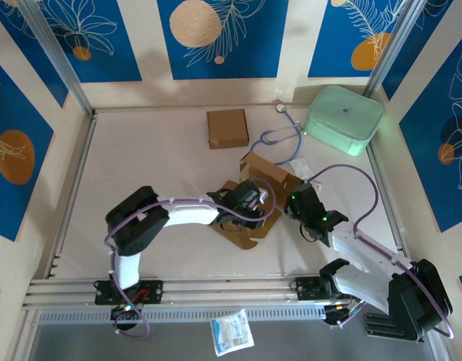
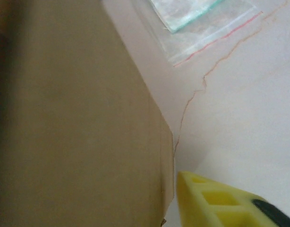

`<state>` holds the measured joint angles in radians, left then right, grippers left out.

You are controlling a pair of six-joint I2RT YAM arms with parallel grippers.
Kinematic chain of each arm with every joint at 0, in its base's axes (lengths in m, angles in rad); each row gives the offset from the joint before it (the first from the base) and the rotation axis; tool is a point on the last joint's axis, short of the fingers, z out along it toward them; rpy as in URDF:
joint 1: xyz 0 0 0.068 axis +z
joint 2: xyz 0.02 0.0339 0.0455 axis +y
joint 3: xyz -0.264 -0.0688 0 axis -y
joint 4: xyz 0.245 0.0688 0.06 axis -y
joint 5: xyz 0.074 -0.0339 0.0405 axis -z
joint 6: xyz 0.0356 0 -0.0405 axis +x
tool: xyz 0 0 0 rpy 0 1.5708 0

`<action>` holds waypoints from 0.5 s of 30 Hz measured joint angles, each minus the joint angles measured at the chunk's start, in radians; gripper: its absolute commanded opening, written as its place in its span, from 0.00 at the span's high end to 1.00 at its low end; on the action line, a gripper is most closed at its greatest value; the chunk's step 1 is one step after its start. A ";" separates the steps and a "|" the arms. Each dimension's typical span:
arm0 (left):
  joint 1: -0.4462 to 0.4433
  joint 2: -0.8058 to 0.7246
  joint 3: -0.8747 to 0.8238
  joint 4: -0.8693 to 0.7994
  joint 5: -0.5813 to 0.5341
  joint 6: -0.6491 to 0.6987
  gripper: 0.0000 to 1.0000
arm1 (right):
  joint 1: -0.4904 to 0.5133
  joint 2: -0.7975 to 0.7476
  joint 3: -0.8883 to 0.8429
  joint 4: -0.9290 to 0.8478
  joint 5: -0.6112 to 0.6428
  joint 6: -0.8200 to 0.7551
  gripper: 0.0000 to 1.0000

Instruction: Fold the paper box

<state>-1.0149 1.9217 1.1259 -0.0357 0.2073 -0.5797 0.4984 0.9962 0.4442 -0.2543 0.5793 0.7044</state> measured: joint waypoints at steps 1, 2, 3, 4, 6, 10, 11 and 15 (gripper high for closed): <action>-0.004 0.016 0.001 0.003 0.007 0.000 1.00 | 0.003 0.008 0.000 0.003 0.009 0.005 0.70; -0.007 0.027 0.002 0.006 0.011 0.001 1.00 | 0.006 0.014 0.000 0.007 0.016 0.007 0.72; -0.010 0.034 0.006 0.014 0.014 0.001 1.00 | 0.010 0.019 0.001 0.009 0.022 0.010 0.74; -0.011 0.039 0.013 0.019 0.017 0.003 1.00 | 0.011 0.025 0.003 0.008 0.026 0.011 0.76; -0.011 0.052 0.028 0.025 0.018 0.008 1.00 | 0.013 0.034 0.011 0.008 0.027 0.011 0.80; -0.013 0.077 0.050 0.043 0.021 0.012 1.00 | 0.013 0.037 0.033 0.007 0.019 0.023 0.85; -0.013 0.079 0.051 0.046 0.021 0.012 1.00 | 0.013 0.037 0.039 0.007 0.016 0.027 0.87; -0.013 0.087 0.063 0.048 0.021 0.012 1.00 | 0.013 0.035 0.063 -0.002 0.002 0.052 0.92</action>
<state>-1.0275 2.0090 1.1889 0.0120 0.2279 -0.5674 0.5114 1.0309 0.5068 -0.2565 0.5808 0.7567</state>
